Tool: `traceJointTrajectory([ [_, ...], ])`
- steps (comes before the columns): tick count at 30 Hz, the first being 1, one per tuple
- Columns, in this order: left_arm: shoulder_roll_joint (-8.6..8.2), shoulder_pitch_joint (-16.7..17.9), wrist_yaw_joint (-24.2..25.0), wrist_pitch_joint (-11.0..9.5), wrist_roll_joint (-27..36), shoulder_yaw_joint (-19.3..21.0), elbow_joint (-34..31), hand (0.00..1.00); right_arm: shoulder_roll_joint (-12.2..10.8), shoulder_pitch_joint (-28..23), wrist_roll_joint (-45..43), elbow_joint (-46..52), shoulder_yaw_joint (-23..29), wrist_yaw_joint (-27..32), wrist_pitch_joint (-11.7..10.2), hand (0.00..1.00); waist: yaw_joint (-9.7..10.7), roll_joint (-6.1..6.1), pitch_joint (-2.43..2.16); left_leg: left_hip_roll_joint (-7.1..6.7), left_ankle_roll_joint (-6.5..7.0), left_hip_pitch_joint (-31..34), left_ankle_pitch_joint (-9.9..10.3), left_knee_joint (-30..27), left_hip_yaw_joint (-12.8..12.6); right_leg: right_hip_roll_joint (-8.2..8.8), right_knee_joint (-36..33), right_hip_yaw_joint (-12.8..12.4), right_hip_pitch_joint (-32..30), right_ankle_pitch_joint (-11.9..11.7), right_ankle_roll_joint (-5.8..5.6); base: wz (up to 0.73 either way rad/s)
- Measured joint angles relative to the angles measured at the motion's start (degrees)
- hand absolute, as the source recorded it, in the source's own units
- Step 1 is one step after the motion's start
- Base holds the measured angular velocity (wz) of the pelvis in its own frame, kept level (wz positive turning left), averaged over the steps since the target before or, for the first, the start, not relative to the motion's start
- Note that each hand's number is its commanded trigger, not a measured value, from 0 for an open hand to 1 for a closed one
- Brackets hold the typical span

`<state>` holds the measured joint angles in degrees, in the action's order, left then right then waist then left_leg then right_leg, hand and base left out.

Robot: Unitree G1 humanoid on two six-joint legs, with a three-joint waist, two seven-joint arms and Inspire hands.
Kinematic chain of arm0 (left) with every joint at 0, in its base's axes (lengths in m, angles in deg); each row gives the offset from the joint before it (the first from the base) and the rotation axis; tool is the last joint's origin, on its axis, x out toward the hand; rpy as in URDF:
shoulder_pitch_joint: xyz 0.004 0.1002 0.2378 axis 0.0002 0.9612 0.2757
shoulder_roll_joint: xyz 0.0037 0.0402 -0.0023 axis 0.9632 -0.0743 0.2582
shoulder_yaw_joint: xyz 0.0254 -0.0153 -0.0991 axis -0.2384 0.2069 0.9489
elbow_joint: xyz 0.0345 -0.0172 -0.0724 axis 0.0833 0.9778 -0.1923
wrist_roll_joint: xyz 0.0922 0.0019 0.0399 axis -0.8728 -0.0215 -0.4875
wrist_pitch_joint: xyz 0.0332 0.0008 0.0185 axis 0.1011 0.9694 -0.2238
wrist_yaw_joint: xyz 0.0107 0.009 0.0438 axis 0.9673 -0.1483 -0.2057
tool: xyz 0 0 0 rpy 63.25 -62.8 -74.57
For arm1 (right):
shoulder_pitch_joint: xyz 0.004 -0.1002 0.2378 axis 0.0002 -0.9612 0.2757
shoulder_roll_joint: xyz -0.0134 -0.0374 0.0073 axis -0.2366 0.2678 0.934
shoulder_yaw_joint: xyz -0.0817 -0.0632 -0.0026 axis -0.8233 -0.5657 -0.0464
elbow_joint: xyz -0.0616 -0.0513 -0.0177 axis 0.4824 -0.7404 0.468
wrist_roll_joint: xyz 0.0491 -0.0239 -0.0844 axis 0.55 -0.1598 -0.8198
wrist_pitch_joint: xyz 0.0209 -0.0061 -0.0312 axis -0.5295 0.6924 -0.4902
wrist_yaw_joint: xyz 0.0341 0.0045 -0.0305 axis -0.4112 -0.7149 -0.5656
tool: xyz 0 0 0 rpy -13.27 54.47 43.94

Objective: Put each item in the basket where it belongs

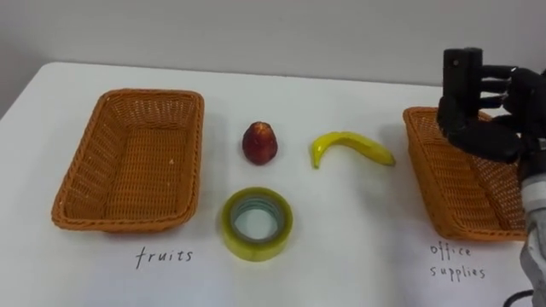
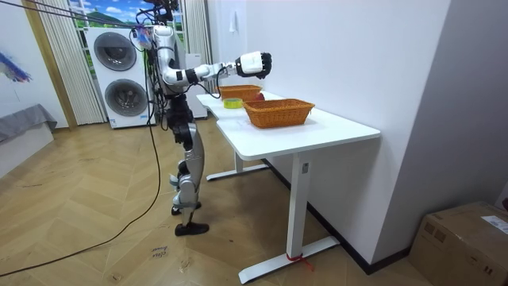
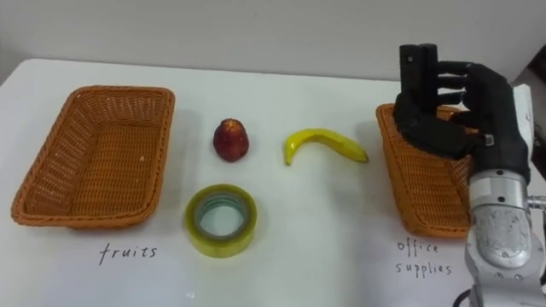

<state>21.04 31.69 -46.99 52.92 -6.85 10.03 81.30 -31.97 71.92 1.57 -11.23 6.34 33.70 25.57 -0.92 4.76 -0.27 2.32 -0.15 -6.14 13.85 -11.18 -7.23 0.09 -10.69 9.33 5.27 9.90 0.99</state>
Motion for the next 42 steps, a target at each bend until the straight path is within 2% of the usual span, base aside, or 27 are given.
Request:
traceJointTrajectory([
  [3, 0.03, 0.6, 0.6, 0.9, 0.1, 0.5, -0.4, 0.00, 0.0, -0.3, 1.1, -1.9, 0.4, 0.5, 0.1, 1.00, 0.4, 0.13, 0.10, -0.11, 0.01, -0.2, 0.0, 0.0, -0.1, 0.12, 0.2, 0.0, 0.3, 0.1, -0.08, 0.00],
  [8, 0.04, 1.2, 0.8, 0.9, 0.1, 0.9, -2.3, 0.00, 0.0, -0.3, 1.4, -5.7, 1.7, 3.1, 0.2, 1.00, 0.8, 0.50, 0.25, -0.16, 0.01, -0.2, 0.0, 0.1, -0.1, 0.14, 0.2, 0.1, 0.3, 0.2, -0.10, 0.00],
  [12, -0.05, 1.2, 0.8, 0.9, 0.0, 1.8, -2.5, 0.00, 0.0, -0.3, 0.1, -6.9, 1.8, 4.6, 0.2, 1.00, 0.7, 0.57, 0.09, -0.13, -0.01, -0.7, 0.0, 0.3, -0.2, -0.05, 0.9, -0.4, 0.7, 0.2, -0.08, -0.01],
  [14, -0.21, 1.3, 0.7, 0.9, 0.0, 2.4, -2.5, 0.00, 0.0, -0.3, -0.6, -7.8, 1.9, 4.7, 0.2, 1.00, 0.7, 0.71, 0.01, -0.11, -0.01, -1.0, 0.0, 0.3, -0.2, -0.06, 0.8, -0.3, 0.8, 0.2, -0.08, 0.00],
  [20, -0.57, 1.3, 0.7, 2.1, 0.0, 2.7, -2.6, 0.00, -0.1, -0.3, -0.6, -7.9, 1.9, 4.5, 0.2, 1.00, 0.7, 0.45, 0.16, -0.07, -0.01, -1.5, 0.0, 0.3, -0.3, 0.02, 0.9, -0.3, 0.8, 0.2, -0.08, -0.01],
  [31, -0.66, 1.4, 0.8, 2.0, 0.0, 3.1, -3.4, 0.00, -0.1, -0.3, -0.8, -10.0, 2.0, 3.5, 1.0, 1.00, 1.2, 0.96, 0.16, -0.16, 0.00, -1.4, 0.0, 0.4, -0.1, 0.50, 0.8, 0.1, 1.2, 0.5, -0.16, 0.00],
  [37, -0.66, 1.5, 0.7, 2.0, 0.0, 3.1, -4.1, 0.00, -0.1, -0.3, -5.0, -10.1, 2.0, 2.3, 1.0, 1.00, 1.3, 1.05, 0.09, -0.16, 0.00, -1.3, 0.0, 0.5, -0.1, 0.47, 0.9, 0.2, 1.3, 0.5, -0.16, 0.00],
  [38, -0.66, 1.5, 0.7, 2.0, 0.0, 3.1, -4.1, 0.00, -0.1, -0.3, -5.4, -10.2, 2.0, 2.1, 1.0, 0.88, 1.3, 1.06, 0.09, -0.17, 0.00, -1.3, 0.0, 0.5, -0.1, 0.48, 0.9, 0.2, 1.3, 0.5, -0.16, 0.00],
  [39, -0.66, 1.5, 0.7, 2.0, 0.0, 3.1, -4.2, 0.00, -0.1, -0.3, -6.4, -10.7, 2.0, 1.9, 1.0, 0.49, 1.2, 1.12, 0.06, -0.17, 0.00, -1.4, 0.0, 0.5, -0.1, 0.48, 0.9, 0.2, 1.3, 0.5, -0.16, 0.00],
  [40, -0.66, 1.5, 0.7, 2.0, 0.0, 3.1, -4.2, 0.00, -0.1, -0.3, -7.1, -11.5, 2.0, 1.7, 1.0, 0.00, 1.2, 1.23, 0.05, -0.17, 0.00, -1.4, 0.0, 0.5, -0.1, 0.48, 0.9, 0.2, 1.4, 0.5, -0.16, 0.00],
  [42, -0.68, 1.6, 0.7, 2.1, 0.0, 3.1, -4.2, 0.00, -0.1, -0.4, -7.2, -11.7, 1.9, 1.1, 1.7, 0.00, 1.2, 1.30, 0.06, -0.17, 0.00, -1.5, 0.0, 0.4, -0.1, 0.49, 0.9, 0.2, 1.4, 0.5, -0.16, 0.00],
])
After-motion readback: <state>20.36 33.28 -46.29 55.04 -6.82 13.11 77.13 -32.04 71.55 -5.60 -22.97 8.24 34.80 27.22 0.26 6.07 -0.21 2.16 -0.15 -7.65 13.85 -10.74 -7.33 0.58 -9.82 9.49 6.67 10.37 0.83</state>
